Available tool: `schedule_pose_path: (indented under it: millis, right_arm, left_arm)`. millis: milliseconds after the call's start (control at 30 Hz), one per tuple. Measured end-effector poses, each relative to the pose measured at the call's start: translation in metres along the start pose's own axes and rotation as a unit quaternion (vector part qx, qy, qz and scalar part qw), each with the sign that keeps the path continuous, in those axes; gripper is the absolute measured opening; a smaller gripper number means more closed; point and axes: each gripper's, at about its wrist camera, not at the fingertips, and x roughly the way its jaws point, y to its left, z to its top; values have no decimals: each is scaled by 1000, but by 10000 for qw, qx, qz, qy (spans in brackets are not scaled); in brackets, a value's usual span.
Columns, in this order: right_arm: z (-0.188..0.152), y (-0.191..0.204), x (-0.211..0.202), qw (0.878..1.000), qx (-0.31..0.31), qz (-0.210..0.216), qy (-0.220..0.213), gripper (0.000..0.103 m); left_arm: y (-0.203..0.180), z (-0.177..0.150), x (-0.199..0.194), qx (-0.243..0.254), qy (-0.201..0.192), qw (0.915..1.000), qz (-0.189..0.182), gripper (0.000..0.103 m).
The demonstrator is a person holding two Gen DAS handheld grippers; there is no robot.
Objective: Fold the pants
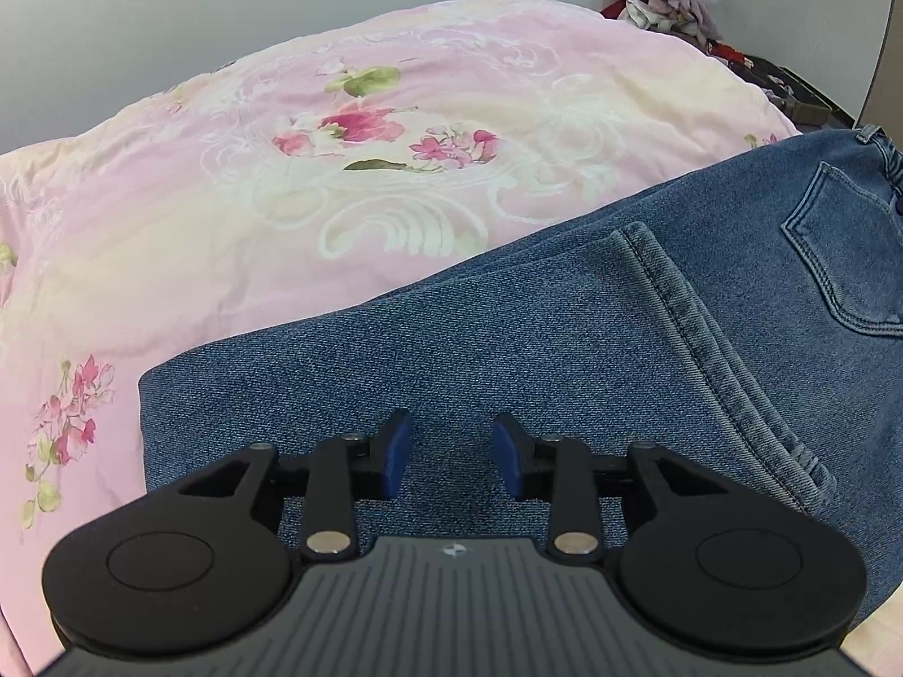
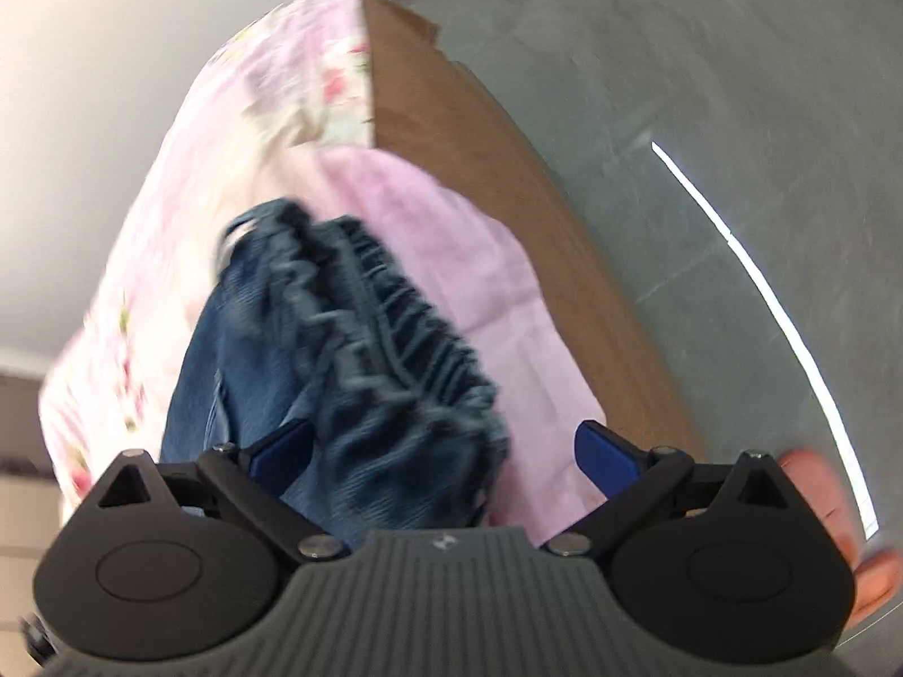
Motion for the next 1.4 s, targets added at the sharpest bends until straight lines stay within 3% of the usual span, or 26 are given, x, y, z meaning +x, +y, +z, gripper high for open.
schedule_pose_path:
  millis: [67,133,167,333,700,933,1167,1333,1400]
  right_arm:
    - [-2,-7,2,9995,144,286,-18,86]
    - [-4,-2,-3,9987,28,506,-99,57]
    - [-4,2,-5,9983,-26,573,-118,49]
    - [-14,35,-28,9966,-684,169,-433,36]
    - [-67,178,-107,9735,-1975,-100,-1150,26]
    - [-133,295,-119,9531,-2753,-10,-1257,22]
    - [-213,401,-85,9376,-3286,246,-1114,22]
    - [-282,458,-20,9253,-3702,271,-777,22]
    - [-312,475,14,9146,-4000,166,-573,22]
  left_arm:
    - [0,0,1,-6,12,10000,7,39]
    - [-1,0,1,8,9,10000,16,39]
    - [-1,0,1,14,7,10000,23,39]
    - [-2,-2,-4,1,-16,10000,82,39]
    - [22,-23,-54,-359,-326,9987,-134,38]
    - [45,-35,-88,-472,-554,9972,-141,38]
    - [96,-56,-116,-907,-720,9932,-89,38]
    - [133,-73,-119,-1275,-661,9895,-145,38]
    - [147,-78,-118,-1445,-624,9873,-196,37]
